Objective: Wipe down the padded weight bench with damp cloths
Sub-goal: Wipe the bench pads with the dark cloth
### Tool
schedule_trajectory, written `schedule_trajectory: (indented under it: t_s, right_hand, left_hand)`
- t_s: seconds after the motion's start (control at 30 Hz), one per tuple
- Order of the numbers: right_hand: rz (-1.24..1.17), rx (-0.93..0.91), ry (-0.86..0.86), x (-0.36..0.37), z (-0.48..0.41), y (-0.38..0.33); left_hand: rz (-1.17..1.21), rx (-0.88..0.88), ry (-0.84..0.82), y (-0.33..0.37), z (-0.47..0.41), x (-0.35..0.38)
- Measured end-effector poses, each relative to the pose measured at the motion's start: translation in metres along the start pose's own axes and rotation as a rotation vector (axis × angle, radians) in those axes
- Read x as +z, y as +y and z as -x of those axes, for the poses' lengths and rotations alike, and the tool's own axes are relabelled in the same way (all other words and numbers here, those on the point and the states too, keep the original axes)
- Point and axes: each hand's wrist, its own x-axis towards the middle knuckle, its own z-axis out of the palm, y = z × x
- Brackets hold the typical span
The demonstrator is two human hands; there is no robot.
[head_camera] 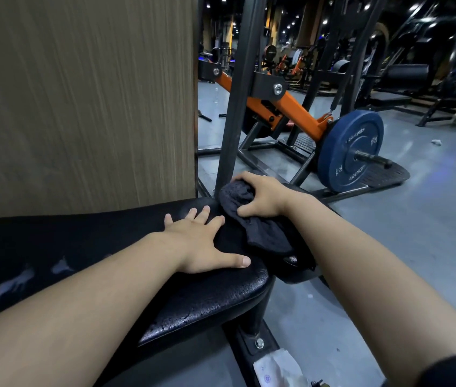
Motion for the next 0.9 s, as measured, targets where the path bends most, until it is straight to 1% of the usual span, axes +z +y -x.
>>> schedule_trajectory:
  t_s: [0.13, 0.2, 0.3, 0.47, 0.6, 0.77, 0.9]
  right_hand:
    - [-0.03, 0.019, -0.168, -0.009, -0.021, -0.003]
    - [-0.027, 0.021, -0.222, -0.014, -0.027, -0.001]
    - [-0.013, 0.043, -0.258, -0.021, -0.032, 0.008]
    - [-0.058, 0.073, -0.3, -0.038, -0.03, 0.032]
    - [-0.082, 0.094, -0.245, -0.052, -0.017, 0.06]
    - [-0.133, 0.146, -0.128, -0.061, 0.001, 0.098]
    - [-0.257, 0.192, -0.02, -0.062, 0.02, 0.117]
  left_hand:
    - [0.001, 0.001, 0.0, -0.001, 0.0, 0.001]
    - [0.003, 0.003, -0.001, -0.001, 0.001, 0.001]
    - [0.003, 0.004, -0.005, -0.002, 0.001, 0.001]
    - [0.012, 0.001, -0.005, -0.004, 0.0, 0.004]
    - [0.001, 0.0, -0.007, -0.005, -0.001, 0.005]
    - [-0.01, -0.001, -0.003, -0.005, -0.001, 0.007]
    - [-0.01, 0.0, -0.012, -0.004, -0.001, 0.005]
